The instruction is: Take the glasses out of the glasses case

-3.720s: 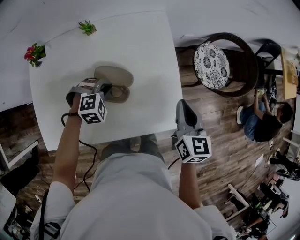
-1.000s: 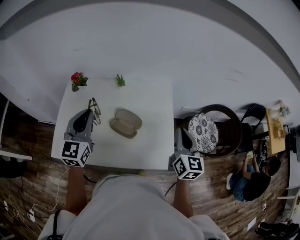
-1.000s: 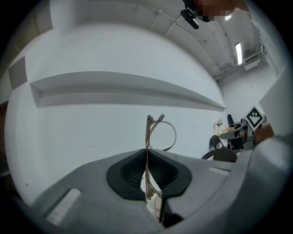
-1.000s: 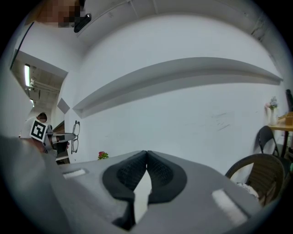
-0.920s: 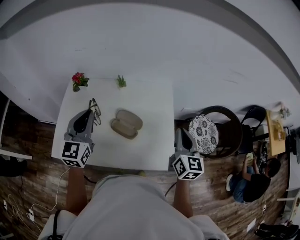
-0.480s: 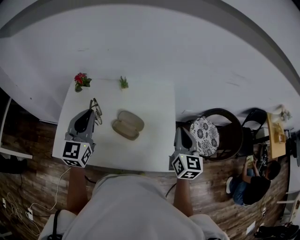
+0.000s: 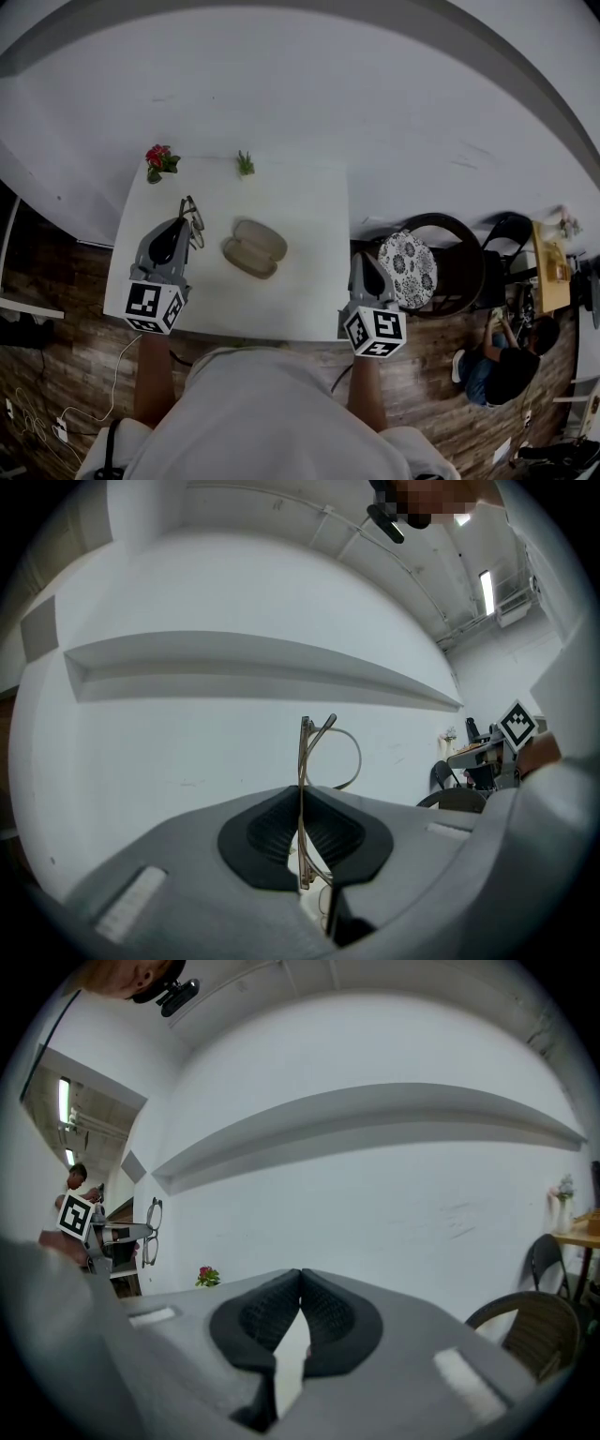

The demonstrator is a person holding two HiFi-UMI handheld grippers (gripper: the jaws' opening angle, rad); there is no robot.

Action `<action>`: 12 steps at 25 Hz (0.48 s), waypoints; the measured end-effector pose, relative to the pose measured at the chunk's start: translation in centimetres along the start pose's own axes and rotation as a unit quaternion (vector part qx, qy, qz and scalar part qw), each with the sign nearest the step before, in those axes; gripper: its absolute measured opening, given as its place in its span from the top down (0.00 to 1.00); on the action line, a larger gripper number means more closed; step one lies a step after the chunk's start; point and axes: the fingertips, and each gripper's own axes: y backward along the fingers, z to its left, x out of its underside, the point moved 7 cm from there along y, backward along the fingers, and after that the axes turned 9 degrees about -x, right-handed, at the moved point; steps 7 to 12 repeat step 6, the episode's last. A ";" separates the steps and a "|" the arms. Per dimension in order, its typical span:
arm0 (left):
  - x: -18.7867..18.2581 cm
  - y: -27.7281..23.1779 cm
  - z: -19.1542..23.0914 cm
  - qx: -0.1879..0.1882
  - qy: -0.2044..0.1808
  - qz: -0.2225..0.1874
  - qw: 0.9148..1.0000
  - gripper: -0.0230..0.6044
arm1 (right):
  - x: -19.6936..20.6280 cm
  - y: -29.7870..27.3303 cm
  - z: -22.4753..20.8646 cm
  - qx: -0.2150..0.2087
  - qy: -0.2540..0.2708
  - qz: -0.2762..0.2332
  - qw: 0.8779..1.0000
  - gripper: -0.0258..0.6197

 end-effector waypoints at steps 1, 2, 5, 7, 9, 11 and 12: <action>0.0 0.0 0.0 0.001 0.001 0.000 1.000 0.93 | 0.0 0.1 0.0 0.001 0.000 0.001 1.000 0.96; 0.0 0.1 0.0 0.002 0.002 -0.001 1.000 0.93 | 0.0 0.2 0.1 0.002 -0.001 0.001 1.000 0.96; -0.2 0.4 0.0 0.003 0.003 -0.004 1.000 0.93 | -0.4 0.5 0.2 0.005 -0.004 -0.001 1.000 0.96; -0.3 0.5 0.1 0.003 0.003 -0.006 1.000 0.93 | -0.5 0.7 0.2 0.005 -0.004 -0.002 1.000 0.96; -0.3 0.5 0.1 0.003 0.003 -0.006 1.000 0.93 | -0.5 0.7 0.2 0.005 -0.004 -0.002 1.000 0.96; -0.3 0.5 0.1 0.003 0.003 -0.006 1.000 0.93 | -0.5 0.7 0.2 0.005 -0.004 -0.002 1.000 0.96; -0.3 0.5 0.1 0.003 0.003 -0.006 1.000 0.93 | -0.5 0.7 0.2 0.005 -0.004 -0.002 1.000 0.96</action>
